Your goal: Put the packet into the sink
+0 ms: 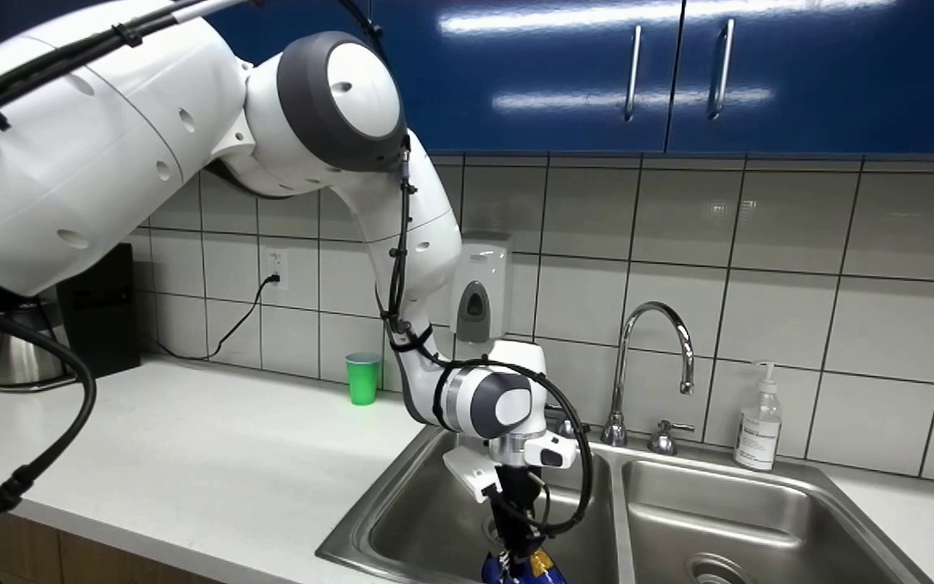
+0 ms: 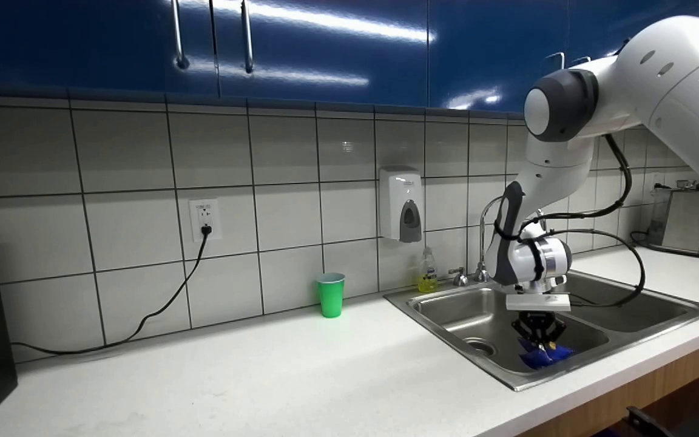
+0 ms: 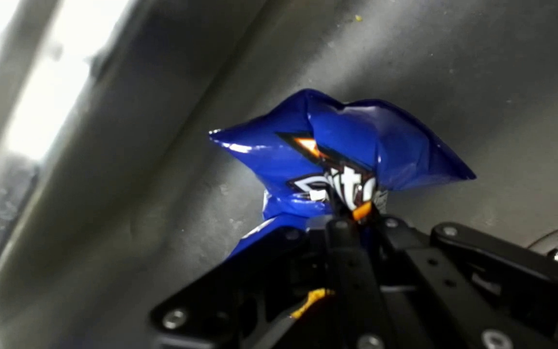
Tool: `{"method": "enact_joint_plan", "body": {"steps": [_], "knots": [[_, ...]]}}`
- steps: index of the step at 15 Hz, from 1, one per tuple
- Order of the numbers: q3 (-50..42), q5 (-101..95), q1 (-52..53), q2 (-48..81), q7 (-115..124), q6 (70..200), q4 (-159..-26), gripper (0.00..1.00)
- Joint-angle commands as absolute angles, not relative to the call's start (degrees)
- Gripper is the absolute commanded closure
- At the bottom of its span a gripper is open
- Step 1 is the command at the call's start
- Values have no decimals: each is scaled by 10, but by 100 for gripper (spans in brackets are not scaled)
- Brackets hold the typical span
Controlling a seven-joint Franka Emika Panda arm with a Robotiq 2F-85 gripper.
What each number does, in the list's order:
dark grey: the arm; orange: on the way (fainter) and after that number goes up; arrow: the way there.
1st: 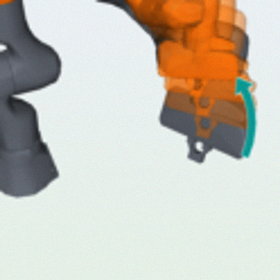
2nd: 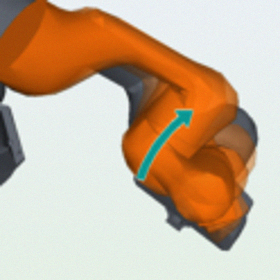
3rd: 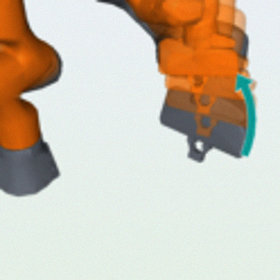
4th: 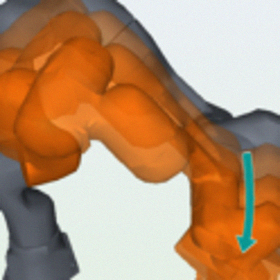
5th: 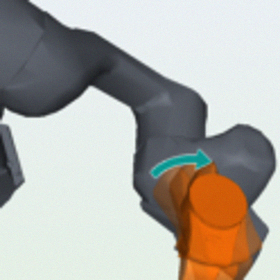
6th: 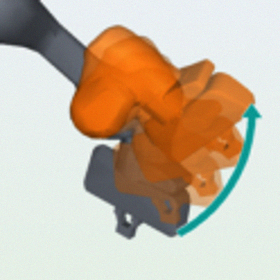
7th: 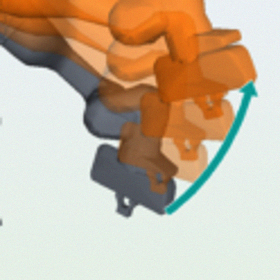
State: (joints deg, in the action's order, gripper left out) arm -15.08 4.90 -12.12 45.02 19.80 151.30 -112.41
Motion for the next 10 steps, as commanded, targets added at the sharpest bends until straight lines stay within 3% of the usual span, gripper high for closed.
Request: {"method": "enact_joint_plan", "body": {"steps": [1, 4, 10], "knots": [[-145, 61, -131, 464, 177, 1504, -1102, 69], [-145, 62, -130, 463, 177, 1504, -1101, 55], [-148, 60, -124, 441, 180, 1504, -1101, 7]]}}
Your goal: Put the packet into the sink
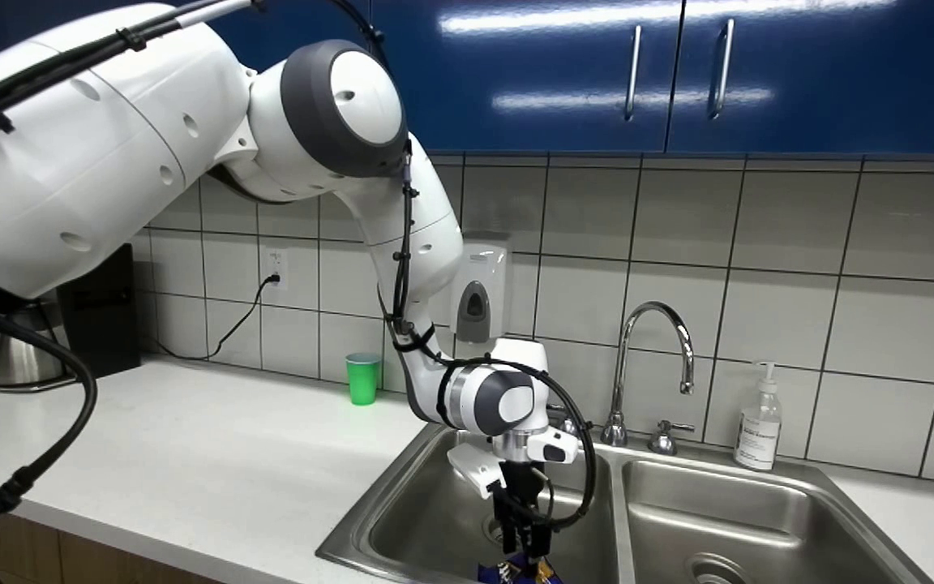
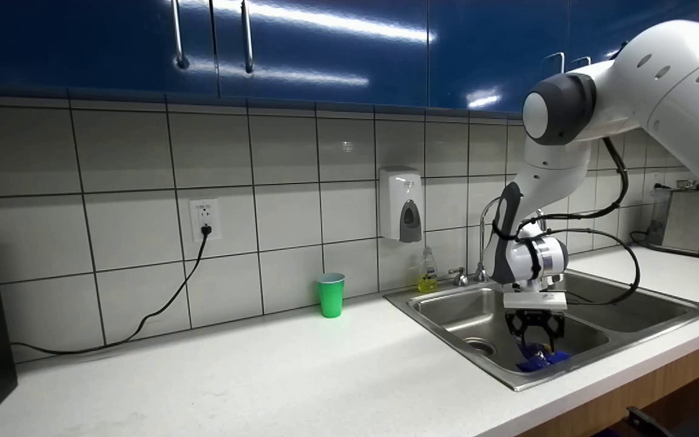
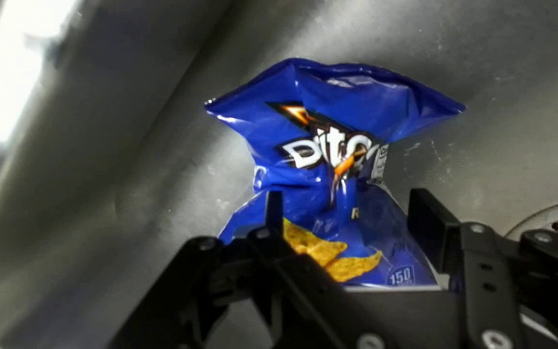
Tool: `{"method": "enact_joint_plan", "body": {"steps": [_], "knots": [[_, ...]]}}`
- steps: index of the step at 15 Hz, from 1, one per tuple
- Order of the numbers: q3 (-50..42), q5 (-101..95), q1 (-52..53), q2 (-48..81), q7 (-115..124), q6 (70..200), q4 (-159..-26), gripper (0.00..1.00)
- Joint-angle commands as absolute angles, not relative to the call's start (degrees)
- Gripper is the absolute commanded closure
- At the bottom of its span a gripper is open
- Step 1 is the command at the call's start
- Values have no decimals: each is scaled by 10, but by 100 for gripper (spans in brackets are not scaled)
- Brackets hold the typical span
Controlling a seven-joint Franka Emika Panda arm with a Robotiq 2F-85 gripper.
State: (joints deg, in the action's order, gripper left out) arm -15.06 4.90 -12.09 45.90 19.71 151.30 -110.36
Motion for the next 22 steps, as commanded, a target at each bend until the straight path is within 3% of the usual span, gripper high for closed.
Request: {"method": "enact_joint_plan", "body": {"steps": [1, 11, 22], "knots": [[-148, 60, -123, 435, 179, 1503, -1102, 1], [-110, 53, -145, 342, 73, 1472, -1145, 0], [-120, -9, -122, 137, -56, 1379, -1352, 0]]}}
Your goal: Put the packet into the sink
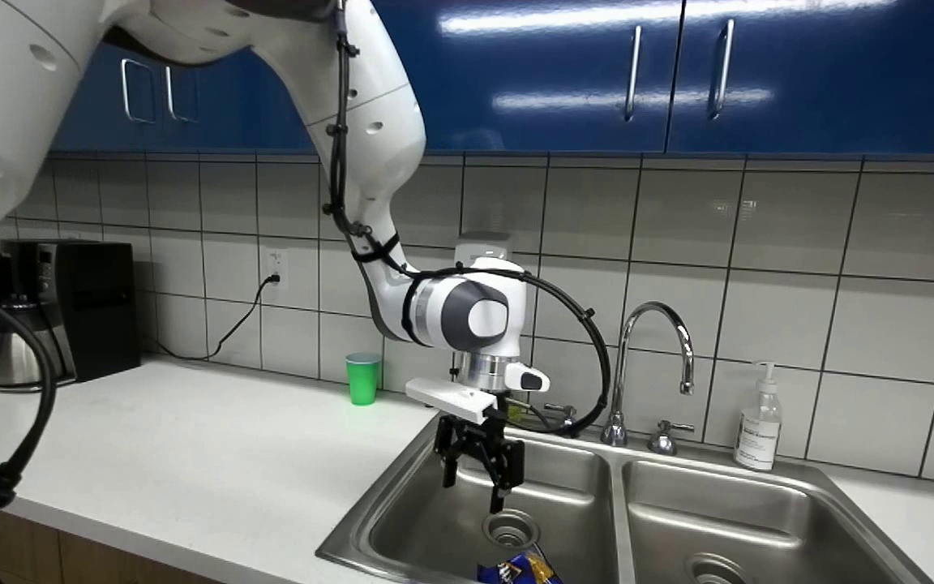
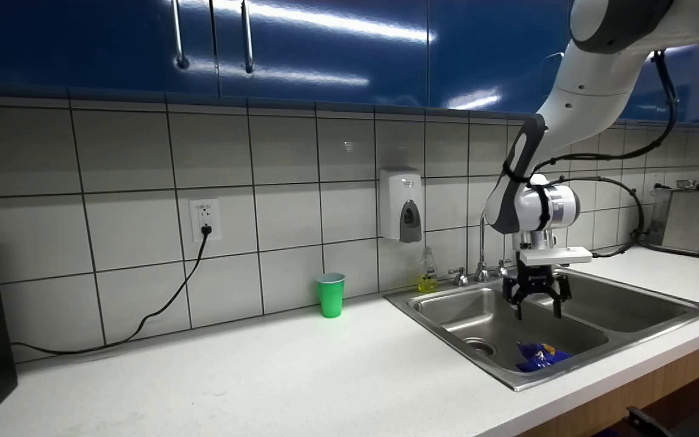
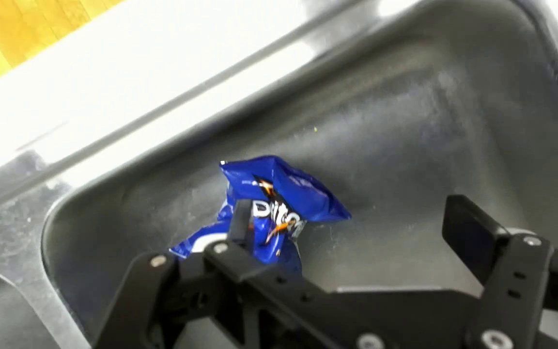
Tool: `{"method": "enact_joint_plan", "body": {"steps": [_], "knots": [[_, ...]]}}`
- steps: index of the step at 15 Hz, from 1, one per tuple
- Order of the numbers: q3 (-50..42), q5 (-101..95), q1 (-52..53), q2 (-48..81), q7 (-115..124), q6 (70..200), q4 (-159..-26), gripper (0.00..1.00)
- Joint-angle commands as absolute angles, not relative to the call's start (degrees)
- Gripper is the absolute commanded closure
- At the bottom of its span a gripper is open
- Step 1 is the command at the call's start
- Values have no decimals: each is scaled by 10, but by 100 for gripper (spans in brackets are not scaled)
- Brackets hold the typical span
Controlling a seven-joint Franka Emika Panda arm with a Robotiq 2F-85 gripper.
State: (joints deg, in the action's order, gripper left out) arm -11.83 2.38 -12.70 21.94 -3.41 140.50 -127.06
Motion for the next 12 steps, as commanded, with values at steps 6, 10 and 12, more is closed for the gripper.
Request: {"method": "enact_joint_plan", "body": {"steps": [6, 10, 12], "knots": [[-116, -78, -108, -16, -67, 1355, -1486, 0], [-109, -107, -101, -113, -63, 1317, -1546, 0], [-110, -91, -101, -64, -59, 1333, -1517, 0]]}}
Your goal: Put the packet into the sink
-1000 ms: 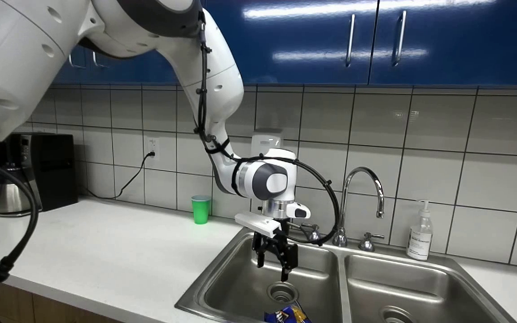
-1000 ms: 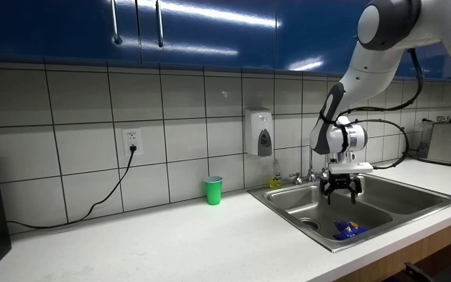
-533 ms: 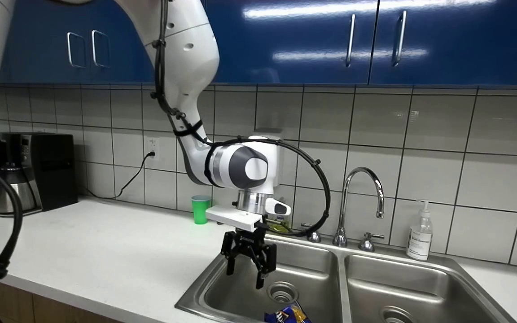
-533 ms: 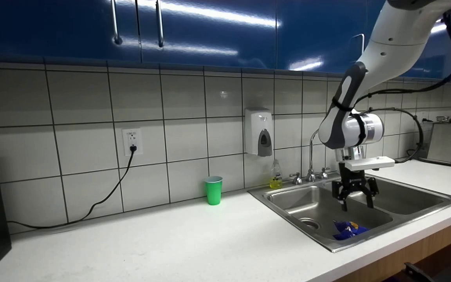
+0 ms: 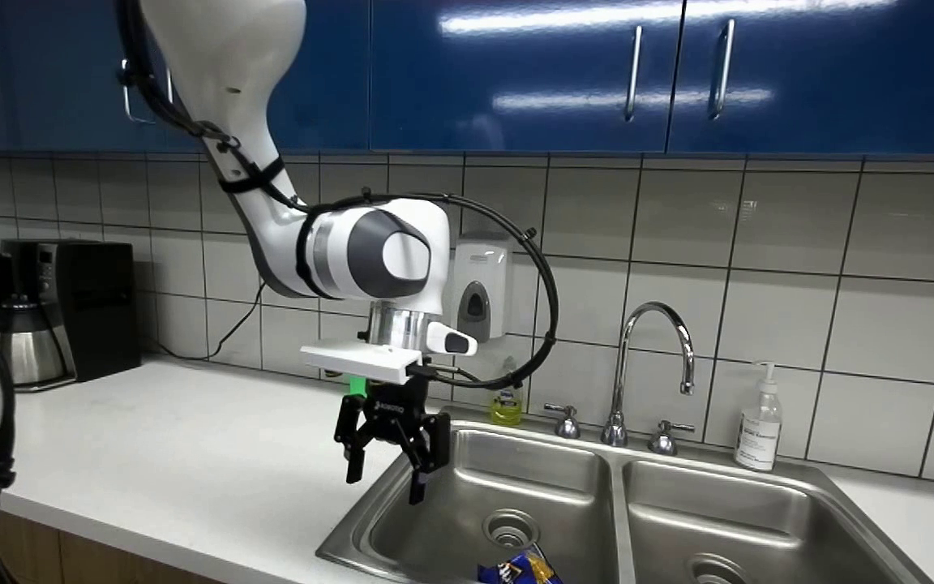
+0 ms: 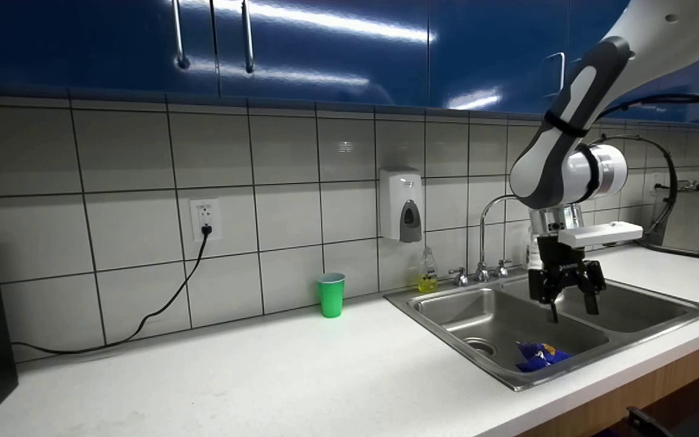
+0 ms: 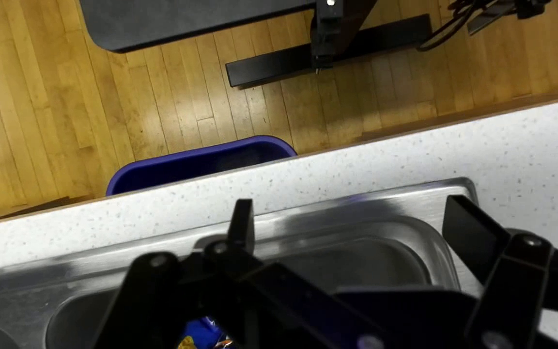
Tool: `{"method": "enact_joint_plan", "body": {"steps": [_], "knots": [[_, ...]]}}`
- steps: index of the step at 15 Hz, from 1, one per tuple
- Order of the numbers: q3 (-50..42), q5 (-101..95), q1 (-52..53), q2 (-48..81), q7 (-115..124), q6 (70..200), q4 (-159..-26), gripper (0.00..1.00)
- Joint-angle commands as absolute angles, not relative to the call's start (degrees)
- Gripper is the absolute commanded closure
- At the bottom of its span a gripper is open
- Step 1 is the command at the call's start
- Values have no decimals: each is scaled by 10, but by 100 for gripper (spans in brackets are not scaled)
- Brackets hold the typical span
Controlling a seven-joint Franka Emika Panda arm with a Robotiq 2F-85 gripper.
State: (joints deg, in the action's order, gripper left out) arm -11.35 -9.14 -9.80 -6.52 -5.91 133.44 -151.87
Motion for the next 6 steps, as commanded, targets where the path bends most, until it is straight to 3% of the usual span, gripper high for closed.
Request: {"method": "enact_joint_plan", "body": {"steps": [1, 6], "knots": [[-109, -92, -101, -81, -59, 1330, -1528, 0], [-108, -93, -102, -98, -60, 1328, -1540, 0]]}}
